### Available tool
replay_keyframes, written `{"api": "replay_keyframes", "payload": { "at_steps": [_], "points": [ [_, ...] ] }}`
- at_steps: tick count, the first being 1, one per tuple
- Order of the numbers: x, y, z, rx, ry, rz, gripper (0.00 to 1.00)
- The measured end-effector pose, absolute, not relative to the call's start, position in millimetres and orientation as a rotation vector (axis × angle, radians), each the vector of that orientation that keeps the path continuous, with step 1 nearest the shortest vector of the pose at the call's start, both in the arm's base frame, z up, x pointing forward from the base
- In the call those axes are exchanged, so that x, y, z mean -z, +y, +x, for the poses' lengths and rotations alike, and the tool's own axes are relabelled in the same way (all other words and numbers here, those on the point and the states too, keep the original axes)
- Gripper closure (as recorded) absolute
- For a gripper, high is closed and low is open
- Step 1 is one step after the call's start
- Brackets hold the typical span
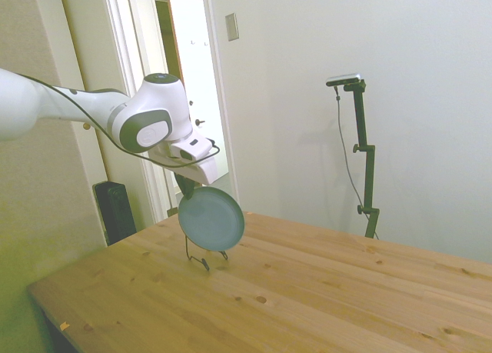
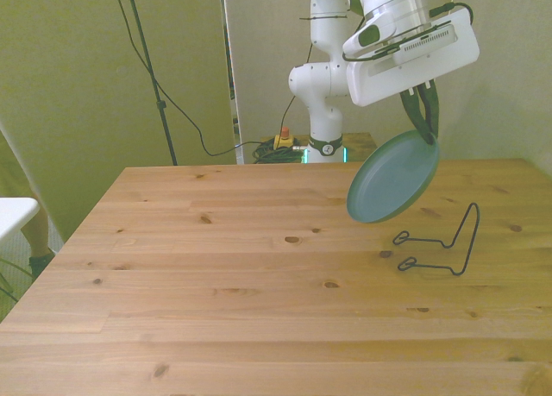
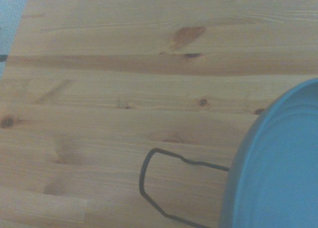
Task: Load the plate
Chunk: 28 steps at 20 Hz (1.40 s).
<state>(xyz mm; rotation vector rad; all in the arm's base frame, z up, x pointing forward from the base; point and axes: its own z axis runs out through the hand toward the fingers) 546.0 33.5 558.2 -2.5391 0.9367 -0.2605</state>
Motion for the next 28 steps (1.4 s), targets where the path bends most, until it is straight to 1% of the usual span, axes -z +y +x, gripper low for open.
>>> {"api": "replay_keyframes", "payload": {
  "at_steps": [1,3,7,10,16,28],
  "points": [
    [-549,41,553,0.24,0.927,-2.551,1.0],
    [-547,43,555,0.237,0.928,-2.543,1.0],
    [-529,70,561,0.208,0.893,-2.472,1.0],
    [-526,84,561,0.185,0.84,-2.395,1.0],
    [-513,88,557,0.142,0.79,-2.333,1.0],
    [-510,84,559,0.149,0.767,-2.224,1.0]
  ]
}}
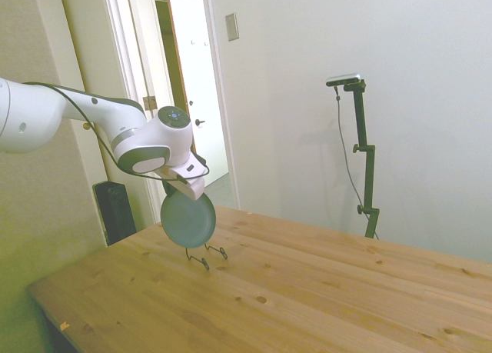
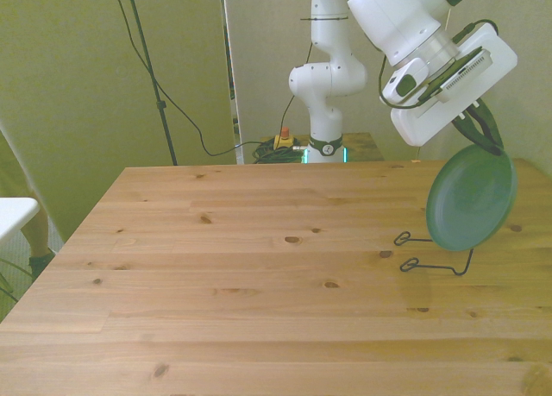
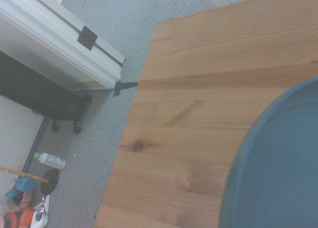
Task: Load the plate
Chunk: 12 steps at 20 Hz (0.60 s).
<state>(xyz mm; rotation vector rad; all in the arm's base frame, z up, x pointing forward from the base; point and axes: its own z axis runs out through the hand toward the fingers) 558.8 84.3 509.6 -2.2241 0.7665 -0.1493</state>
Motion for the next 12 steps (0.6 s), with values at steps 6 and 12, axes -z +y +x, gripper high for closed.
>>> {"api": "replay_keyframes", "payload": {
  "at_steps": [6,12],
  "points": [
    [-500,67,558,0.148,0.77,-2.206,1.0],
    [-495,51,557,0.143,0.761,-2.181,1.0]
  ]
}}
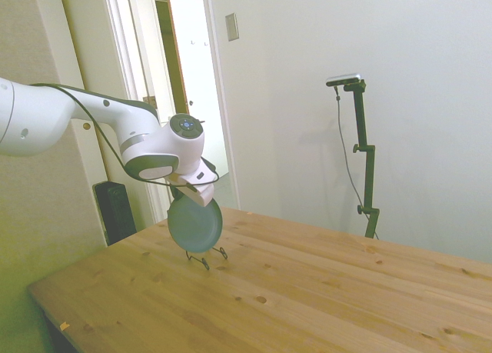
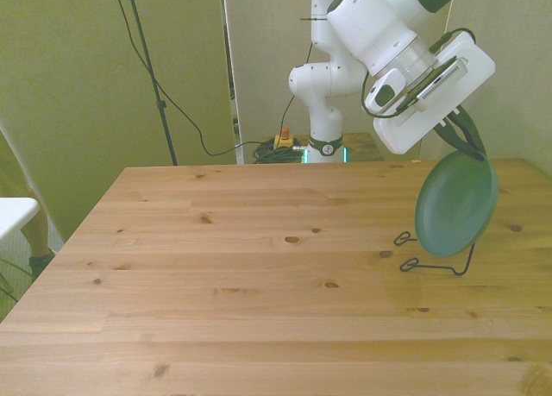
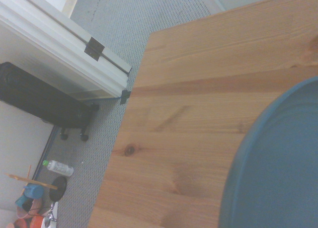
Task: Load the plate
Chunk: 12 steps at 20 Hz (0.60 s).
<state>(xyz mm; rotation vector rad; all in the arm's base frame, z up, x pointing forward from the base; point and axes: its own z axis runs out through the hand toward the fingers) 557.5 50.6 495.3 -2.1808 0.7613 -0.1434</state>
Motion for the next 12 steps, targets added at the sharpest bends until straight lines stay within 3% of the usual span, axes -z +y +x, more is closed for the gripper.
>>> {"api": "replay_keyframes", "payload": {
  "at_steps": [12],
  "points": [
    [-482,39,559,0.131,0.772,-2.174,1.0]
  ]
}}
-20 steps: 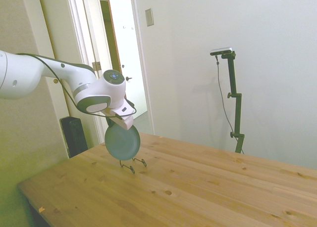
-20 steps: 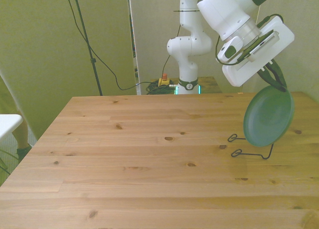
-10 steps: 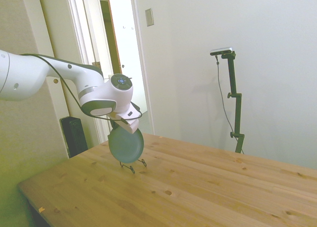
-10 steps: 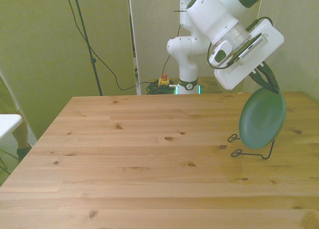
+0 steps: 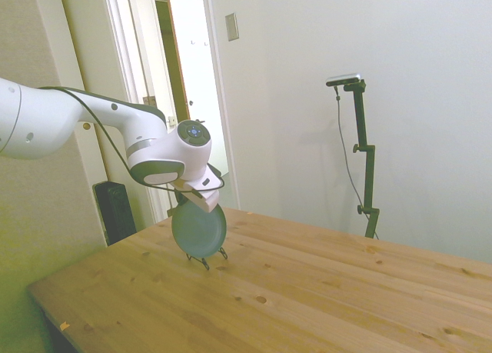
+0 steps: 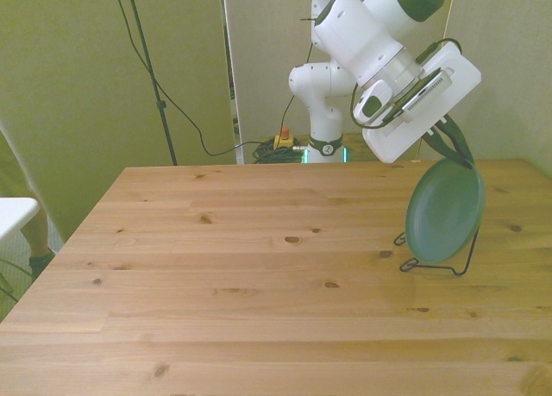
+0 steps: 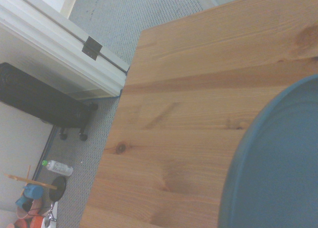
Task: Load the plate
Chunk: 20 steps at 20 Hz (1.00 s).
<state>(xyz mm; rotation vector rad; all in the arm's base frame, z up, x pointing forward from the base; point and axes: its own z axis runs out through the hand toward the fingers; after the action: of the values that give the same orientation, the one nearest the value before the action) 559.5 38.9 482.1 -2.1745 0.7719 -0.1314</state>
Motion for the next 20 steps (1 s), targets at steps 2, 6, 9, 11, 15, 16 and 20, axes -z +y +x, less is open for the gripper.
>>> {"api": "replay_keyframes", "payload": {
  "at_steps": [2,6,9,11,15,16,20],
  "points": [
    [-480.7,38.9,560.1,0.129,0.773,-2.175,1.0],
    [-478.2,39.1,562.5,0.124,0.777,-2.167,1.0],
    [-477.3,39.7,563.6,0.123,0.775,-2.162,1.0],
    [-478.0,41.3,564.4,0.124,0.771,-2.163,1.0],
    [-476.4,45.6,565.2,0.117,0.764,-2.166,1.0],
    [-476.1,45.7,565.5,0.117,0.764,-2.166,1.0],
    [-474.4,45.0,567.6,0.115,0.767,-2.166,1.0]
  ]
}}
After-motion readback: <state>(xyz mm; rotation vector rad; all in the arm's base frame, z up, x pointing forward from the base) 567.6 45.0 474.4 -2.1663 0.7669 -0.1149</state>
